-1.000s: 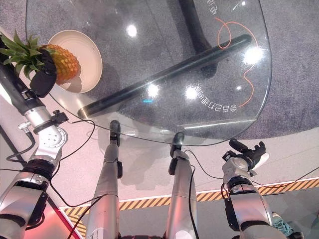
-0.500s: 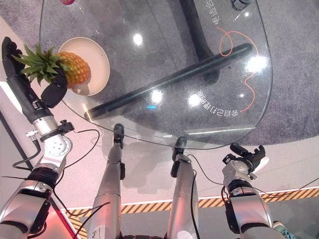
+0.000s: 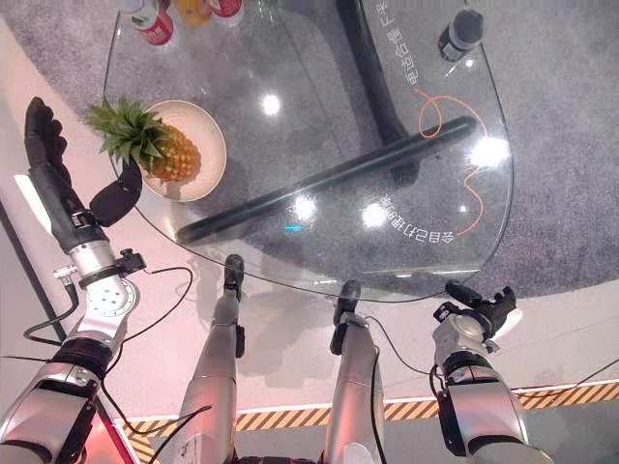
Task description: Pick up the fruit to the plate
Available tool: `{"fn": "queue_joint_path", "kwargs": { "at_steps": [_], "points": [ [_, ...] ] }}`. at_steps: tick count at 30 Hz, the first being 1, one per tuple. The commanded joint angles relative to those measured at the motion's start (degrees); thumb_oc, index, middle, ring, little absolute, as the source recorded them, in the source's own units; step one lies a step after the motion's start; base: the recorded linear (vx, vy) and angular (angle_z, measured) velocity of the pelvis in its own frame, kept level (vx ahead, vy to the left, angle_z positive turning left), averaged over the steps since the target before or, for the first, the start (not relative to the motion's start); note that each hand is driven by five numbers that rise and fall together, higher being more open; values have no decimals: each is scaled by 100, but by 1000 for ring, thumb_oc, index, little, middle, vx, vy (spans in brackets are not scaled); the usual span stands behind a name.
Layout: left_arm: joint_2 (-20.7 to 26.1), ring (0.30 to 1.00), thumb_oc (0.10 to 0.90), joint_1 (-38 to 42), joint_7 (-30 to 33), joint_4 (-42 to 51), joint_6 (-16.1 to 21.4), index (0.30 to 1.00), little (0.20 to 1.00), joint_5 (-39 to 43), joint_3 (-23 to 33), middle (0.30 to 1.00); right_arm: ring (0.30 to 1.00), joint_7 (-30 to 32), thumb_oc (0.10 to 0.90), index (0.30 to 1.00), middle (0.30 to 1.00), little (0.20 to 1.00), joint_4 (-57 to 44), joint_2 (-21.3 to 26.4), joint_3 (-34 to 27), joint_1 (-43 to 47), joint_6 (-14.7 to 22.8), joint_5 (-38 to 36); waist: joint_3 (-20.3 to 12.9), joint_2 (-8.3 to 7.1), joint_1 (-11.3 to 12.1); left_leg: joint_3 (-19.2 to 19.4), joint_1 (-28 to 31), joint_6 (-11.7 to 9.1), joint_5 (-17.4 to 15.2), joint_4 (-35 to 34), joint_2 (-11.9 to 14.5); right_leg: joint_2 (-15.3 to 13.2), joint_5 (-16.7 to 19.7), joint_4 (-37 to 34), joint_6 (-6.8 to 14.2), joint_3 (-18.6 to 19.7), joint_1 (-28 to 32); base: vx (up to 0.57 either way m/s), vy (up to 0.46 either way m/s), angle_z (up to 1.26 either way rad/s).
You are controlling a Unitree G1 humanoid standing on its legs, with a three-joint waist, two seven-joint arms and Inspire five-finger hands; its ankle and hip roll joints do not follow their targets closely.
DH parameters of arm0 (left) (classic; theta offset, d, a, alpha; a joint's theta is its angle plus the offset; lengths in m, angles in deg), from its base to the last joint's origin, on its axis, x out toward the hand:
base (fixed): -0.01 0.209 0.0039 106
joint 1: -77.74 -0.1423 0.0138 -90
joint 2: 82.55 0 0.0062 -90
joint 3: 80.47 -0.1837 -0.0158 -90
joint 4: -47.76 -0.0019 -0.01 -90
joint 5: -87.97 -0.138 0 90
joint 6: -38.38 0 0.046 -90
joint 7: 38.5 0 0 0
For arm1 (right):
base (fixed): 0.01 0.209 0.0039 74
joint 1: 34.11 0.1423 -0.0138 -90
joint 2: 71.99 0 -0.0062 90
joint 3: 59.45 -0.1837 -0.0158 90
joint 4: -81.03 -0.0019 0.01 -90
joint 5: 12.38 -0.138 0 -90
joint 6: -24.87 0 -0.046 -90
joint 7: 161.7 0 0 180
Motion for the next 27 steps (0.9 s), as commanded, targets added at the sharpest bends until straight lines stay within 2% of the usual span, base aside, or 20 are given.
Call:
{"fn": "queue_joint_path", "kwargs": {
  "at_steps": [1,5,7,10,13,14,16,18,19,20,21,24,27],
  "points": [
    [-20,900,800,306,67,341,282,900,900,175,303,900,900,153,800,900,900,900,53,258,-215,-436,124,39,-121,-213,-2,360,298,311,-972,629,-457,325,821,-1401,-66,-275,820,0,0,0],
    [-28,900,800,260,-36,334,231,900,900,164,276,900,900,131,800,900,900,900,53,242,-220,-453,100,55,-121,-227,23,374,401,306,-961,570,-446,305,830,-1458,-52,-291,936,0,0,0],
    [-4,900,800,207,-288,304,74,900,900,269,267,900,900,1,800,900,900,900,47,238,-235,-497,60,68,-121,-239,35,394,554,306,-956,488,-435,300,836,-1509,-33,-294,1066,0,0,0],
    [-16,900,800,-12,-1035,266,-249,900,900,1058,293,900,900,-242,800,900,900,900,17,147,-276,-653,89,141,-121,-234,61,407,790,301,-929,348,-428,297,862,-1608,-3,-297,1280,0,0,0],
    [-125,900,800,-377,-1525,172,-672,900,900,1933,469,900,900,-618,800,900,900,900,-46,-43,-277,-911,109,273,-172,-207,88,415,1152,295,-849,69,-437,278,917,-1799,46,-299,1617,72,-4,3],
    [-210,900,800,-686,-1717,94,-785,900,900,2128,622,900,900,-771,800,900,900,900,-106,-148,-289,-1140,77,460,-297,-197,94,428,1343,290,-808,-89,-439,255,948,-1936,72,-316,1815,114,14,8],
    [-286,900,800,-950,-1662,-62,-956,900,900,2068,731,900,900,-1086,800,900,900,900,-117,-236,-294,-1388,56,500,-461,-183,90,439,1519,293,-756,-276,-441,243,993,-2092,95,-312,1996,146,19,3],
    [-306,900,800,-1292,-1629,-503,-1352,900,900,1589,916,900,900,-1797,800,900,900,900,-73,-329,-297,-1786,-50,600,-742,-166,68,497,1868,284,-683,-575,-411,221,1049,-2339,121,-312,2357,197,36,-6],
    [-259,900,800,-1401,-1611,-668,-1584,900,900,1388,934,900,900,-1961,800,900,900,900,-44,-326,-264,-1927,-137,627,-874,-150,61,515,1995,283,-659,-692,-411,208,1078,-2451,131,-312,2489,258,78,-4],
    [-220,900,800,-1538,-1920,-1106,-1956,900,900,1433,928,900,900,-2218,800,900,900,900,84,-321,-216,-2137,-350,897,-1098,-115,10,588,2299,287,-649,-887,-397,189,1096,-2617,159,-303,2774,253,105,6],
    [-202,900,800,-1621,-2291,-1327,-2253,900,900,1672,926,900,900,-2247,800,900,900,900,157,-293,-202,-2239,-404,1077,-1254,-92,-23,627,2430,286,-606,-978,-386,182,1146,-2716,166,-302,2907,262,113,10],
    [-310,900,800,-1883,-3096,-1930,-2655,900,900,2067,980,900,900,-2369,800,900,900,900,340,-318,-159,-2506,-481,1492,-1568,-67,-101,718,2795,282,-570,-1154,-354,192,1199,-2872,175,-298,3239,193,60,1],
    [-479,900,800,-2194,-3711,-2399,-3075,900,900,1910,991,900,900,-2456,800,900,900,900,377,-444,-105,-2758,-645,1924,-1913,-43,-175,818,3172,281,-572,-1287,-314,192,1272,-3020,186,-320,3573,232,37,1]
  ]
}}
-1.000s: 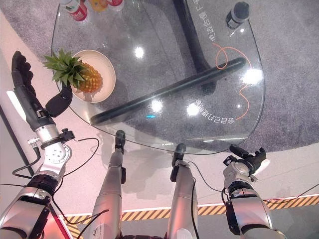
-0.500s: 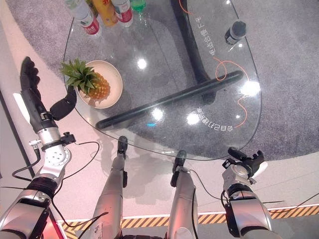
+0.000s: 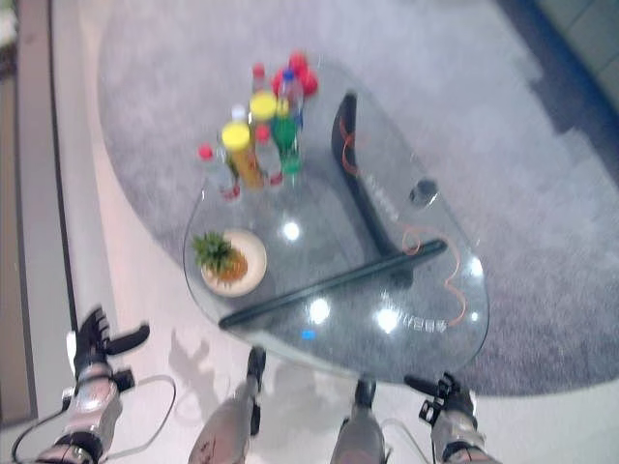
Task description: Pick up the fruit to the plate
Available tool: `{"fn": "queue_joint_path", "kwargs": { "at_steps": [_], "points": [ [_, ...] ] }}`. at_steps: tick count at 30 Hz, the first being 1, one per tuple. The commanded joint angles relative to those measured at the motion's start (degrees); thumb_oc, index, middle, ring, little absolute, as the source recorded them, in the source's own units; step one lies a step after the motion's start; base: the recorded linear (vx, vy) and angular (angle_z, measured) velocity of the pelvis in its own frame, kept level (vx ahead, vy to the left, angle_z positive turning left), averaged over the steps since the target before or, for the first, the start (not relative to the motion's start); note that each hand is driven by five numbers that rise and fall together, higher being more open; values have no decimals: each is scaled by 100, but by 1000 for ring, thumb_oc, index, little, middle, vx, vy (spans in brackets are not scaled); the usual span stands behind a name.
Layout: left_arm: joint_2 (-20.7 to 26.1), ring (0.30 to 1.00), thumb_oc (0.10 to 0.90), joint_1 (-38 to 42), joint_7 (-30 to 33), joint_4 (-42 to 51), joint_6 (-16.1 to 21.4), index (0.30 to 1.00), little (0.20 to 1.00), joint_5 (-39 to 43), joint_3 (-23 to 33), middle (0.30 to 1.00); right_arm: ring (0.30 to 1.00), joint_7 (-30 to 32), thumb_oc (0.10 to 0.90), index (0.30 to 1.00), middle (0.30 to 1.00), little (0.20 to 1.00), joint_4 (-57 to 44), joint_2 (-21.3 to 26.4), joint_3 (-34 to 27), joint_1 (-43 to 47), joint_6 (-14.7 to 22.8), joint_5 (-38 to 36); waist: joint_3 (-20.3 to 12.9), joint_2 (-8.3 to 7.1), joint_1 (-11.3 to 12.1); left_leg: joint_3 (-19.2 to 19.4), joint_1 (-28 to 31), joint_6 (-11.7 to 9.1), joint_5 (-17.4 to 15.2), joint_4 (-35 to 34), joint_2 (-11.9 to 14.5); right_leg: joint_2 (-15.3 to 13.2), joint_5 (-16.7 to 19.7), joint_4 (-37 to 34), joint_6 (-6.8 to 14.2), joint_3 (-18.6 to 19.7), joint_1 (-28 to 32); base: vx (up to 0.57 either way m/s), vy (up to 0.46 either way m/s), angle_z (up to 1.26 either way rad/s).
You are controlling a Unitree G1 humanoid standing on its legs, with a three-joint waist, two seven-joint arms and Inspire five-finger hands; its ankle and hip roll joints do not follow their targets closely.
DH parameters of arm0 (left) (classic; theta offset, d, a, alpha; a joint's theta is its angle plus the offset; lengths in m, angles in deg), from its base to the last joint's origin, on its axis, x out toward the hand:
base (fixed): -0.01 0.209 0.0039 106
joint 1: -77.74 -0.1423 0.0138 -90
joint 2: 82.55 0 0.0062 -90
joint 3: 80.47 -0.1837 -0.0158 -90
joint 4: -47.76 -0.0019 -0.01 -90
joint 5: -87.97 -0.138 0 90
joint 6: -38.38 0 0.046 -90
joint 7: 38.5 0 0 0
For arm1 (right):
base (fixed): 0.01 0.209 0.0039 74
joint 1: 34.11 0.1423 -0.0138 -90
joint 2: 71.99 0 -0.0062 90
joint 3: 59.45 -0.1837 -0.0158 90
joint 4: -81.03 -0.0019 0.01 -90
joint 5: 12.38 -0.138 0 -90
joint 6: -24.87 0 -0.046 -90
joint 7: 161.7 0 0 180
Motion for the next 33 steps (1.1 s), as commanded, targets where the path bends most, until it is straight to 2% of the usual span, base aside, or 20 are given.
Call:
{"fn": "queue_joint_path", "kwargs": {
  "at_steps": [1,2,4,8,11,13,15,20,22,33],
  "points": [
    [6,900,800,196,-776,-500,-304,900,900,-299,71,900,900,1,800,900,900,900,80,138,114,-302,-122,828,-441,-267,-138,398,354,10,-356,16,-85,349,473,148,-262,164,-217,215,31,4],
    [6,900,800,192,-777,-500,-304,900,900,-299,70,900,900,2,800,900,900,900,77,138,114,-308,-124,830,-440,-266,-137,398,362,10,-359,14,-84,350,475,141,-262,163,-206,204,32,-5],
    [-147,900,800,65,-1216,-684,-837,900,900,-570,-58,900,900,-136,800,900,900,900,158,49,193,-421,-274,1130,-688,-240,-196,444,558,21,-416,-12,-77,364,494,42,-257,179,-9,174,35,-7],
    [-365,900,800,-32,-1655,-932,-1511,900,900,-1197,-338,900,900,-305,800,900,900,900,298,-83,282,-448,-545,1413,-920,-204,-291,561,830,22,-533,-12,-43,370,480,-54,-257,182,258,129,26,-4],
    [-454,900,800,-96,-1926,-1050,-1706,900,900,-1373,-519,900,900,-505,800,900,900,900,374,-154,375,-438,-608,1689,-1041,-173,-353,666,1064,29,-639,-12,-15,362,448,-113,-264,203,459,123,23,-8],
    [-470,900,800,-123,-1956,-1064,-1736,900,900,-1517,-567,900,900,-531,800,900,900,900,378,-168,431,-438,-608,1960,-1068,-167,-358,695,1113,31,-663,-12,-6,356,438,-124,-264,196,500,59,4,-8],
    [-487,900,800,-161,-2103,-1086,-1923,900,900,-1567,-646,900,900,-478,800,900,900,900,384,-179,598,-420,-610,2266,-1120,-163,-356,712,1176,33,-697,-12,7,356,428,-135,-262,198,545,64,-6,-19],
    [-486,900,800,-197,-2162,-1158,-2069,900,900,-1853,-769,900,900,-463,800,900,900,900,361,-205,768,-403,-750,2453,-1194,-170,-370,725,1264,44,-751,-12,17,389,395,-154,-278,225,616,25,-9,-6],
    [-506,900,800,-177,-2191,-1162,-2156,900,900,-1939,-851,900,900,-505,800,900,900,900,383,-227,948,-401,-804,2891,-1226,-174,-361,715,1293,48,-773,-12,22,396,381,-167,-283,211,647,0,0,0],
    [-628,900,800,-175,-2303,-1170,-2245,900,900,-2111,-1010,900,900,-749,800,900,900,900,394,-374,1375,-365,-1003,3333,-1296,-155,-354,690,1367,38,-804,-12,58,425,343,-177,-303,192,723,0,0,0]
  ]
}}
